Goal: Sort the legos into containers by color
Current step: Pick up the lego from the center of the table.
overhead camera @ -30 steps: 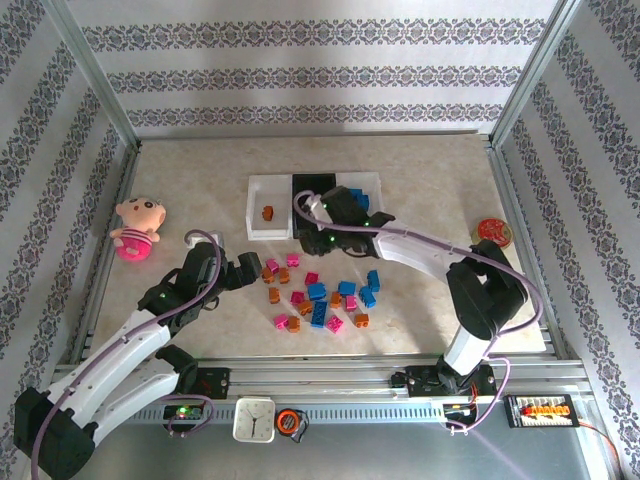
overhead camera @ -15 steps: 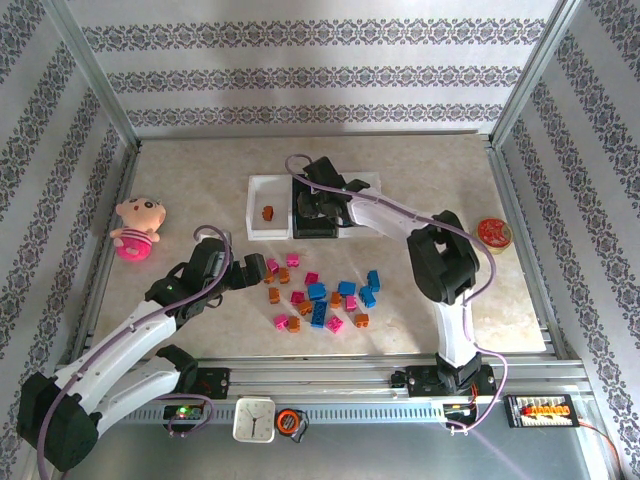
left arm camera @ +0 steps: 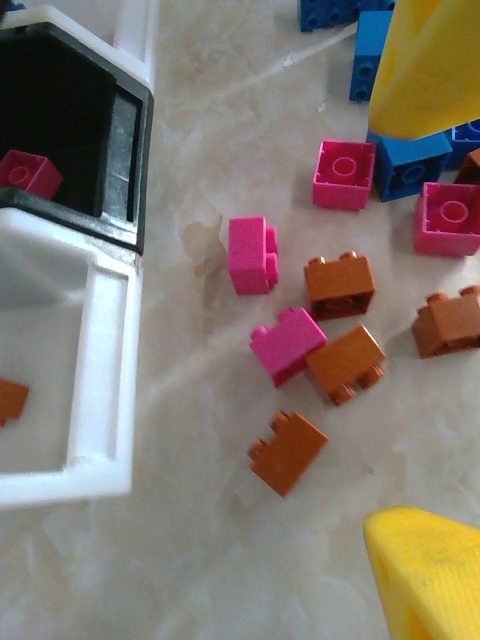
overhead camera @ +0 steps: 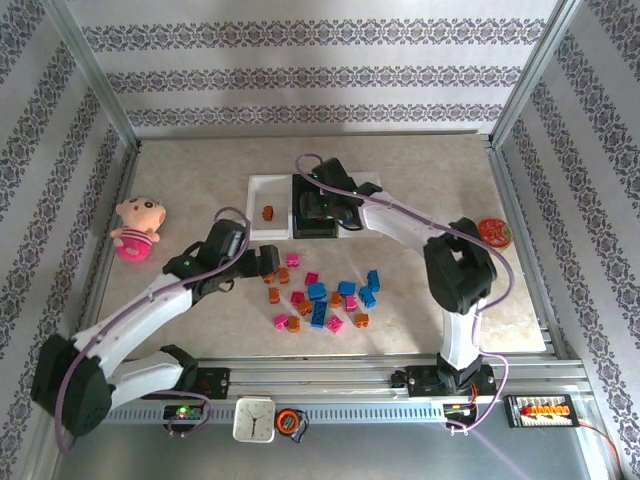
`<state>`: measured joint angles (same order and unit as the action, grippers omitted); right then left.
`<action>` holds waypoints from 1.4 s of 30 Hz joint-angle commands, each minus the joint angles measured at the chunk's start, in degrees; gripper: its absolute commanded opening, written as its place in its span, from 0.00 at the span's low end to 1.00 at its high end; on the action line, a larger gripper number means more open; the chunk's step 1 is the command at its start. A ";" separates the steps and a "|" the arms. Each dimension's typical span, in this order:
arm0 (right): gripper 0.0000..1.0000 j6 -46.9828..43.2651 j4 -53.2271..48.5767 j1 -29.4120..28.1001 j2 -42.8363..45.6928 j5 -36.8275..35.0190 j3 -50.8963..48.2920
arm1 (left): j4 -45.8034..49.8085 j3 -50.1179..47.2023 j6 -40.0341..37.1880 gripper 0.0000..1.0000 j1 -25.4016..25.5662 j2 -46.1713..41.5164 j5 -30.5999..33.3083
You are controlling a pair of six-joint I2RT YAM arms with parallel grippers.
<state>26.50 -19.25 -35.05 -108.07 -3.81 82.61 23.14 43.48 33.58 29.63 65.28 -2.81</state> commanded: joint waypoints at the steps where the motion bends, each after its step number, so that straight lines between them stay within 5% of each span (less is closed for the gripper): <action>1: 0.67 1.98 3.65 1.43 7.34 -0.54 -7.15 | -2.33 4.80 -3.70 0.92 3.78 7.03 1.13; 9: 0.68 3.45 6.70 5.63 21.38 0.94 -23.06 | -5.10 12.76 -6.61 0.79 6.36 24.71 4.56; 18: 0.68 3.73 7.42 8.76 29.04 2.06 -31.19 | -6.75 16.30 -8.73 0.67 6.67 32.68 4.59; 32: 0.68 3.80 7.94 9.97 32.19 2.50 -33.71 | -9.58 14.73 -7.85 0.31 6.84 34.47 1.92; 42: 0.68 4.17 7.93 10.97 35.38 2.72 -36.79 | -6.02 23.37 -8.07 0.28 6.04 29.04 3.52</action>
<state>29.91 -12.01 -24.47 -74.19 -1.67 47.13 16.38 61.54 25.91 35.90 96.51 -0.89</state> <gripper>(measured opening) 0.676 0.294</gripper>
